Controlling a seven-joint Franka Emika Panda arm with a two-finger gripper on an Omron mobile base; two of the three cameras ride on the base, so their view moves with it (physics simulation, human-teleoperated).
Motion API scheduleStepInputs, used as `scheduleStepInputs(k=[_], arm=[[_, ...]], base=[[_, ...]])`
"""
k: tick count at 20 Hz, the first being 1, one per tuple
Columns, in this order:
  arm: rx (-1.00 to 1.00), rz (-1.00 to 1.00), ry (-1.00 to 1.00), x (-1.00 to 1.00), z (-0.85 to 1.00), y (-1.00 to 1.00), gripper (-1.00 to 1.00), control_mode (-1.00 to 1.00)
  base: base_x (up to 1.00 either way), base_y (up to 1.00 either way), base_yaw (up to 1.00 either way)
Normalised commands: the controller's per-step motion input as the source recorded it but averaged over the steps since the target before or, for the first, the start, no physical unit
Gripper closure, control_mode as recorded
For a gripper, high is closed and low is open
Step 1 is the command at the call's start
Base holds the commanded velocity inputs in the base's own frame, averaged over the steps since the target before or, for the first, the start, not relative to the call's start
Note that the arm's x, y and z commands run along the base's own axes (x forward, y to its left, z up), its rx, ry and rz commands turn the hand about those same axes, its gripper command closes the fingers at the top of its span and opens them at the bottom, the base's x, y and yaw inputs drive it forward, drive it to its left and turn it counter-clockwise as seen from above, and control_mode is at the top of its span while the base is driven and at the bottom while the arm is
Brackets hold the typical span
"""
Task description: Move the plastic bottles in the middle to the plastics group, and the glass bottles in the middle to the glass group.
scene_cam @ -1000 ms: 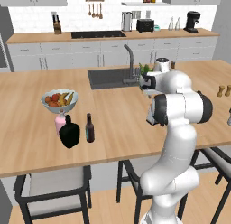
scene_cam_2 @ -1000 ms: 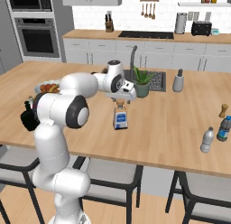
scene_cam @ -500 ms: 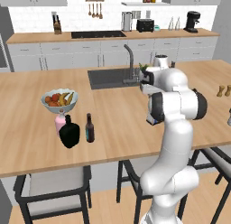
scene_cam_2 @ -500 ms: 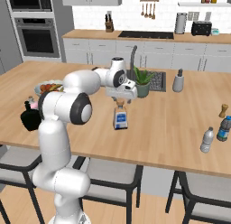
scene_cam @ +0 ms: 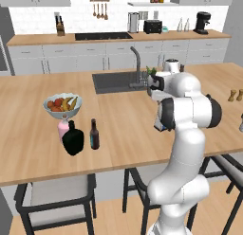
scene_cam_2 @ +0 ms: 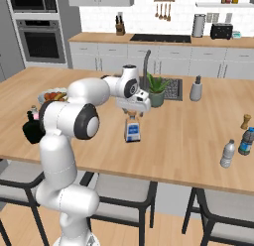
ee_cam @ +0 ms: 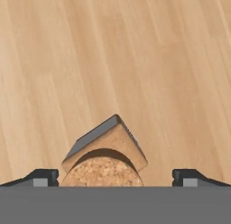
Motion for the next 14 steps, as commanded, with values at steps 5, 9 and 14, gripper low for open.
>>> scheduleStepInputs(k=[5, 9, 14], arm=[[0.0, -0.05, 0.0, 0.02, -0.13, 0.01, -1.0, -1.0], [0.01, -0.04, 0.0, 0.08, -0.2, 0.0, 1.0, -1.0], [0.0, -0.02, 0.01, -0.21, -0.1, -0.12, 1.0, -1.0]], base=[[0.0, 0.0, 0.0], [0.0, 0.0, 0.0], [0.0, 0.0, 0.0]])
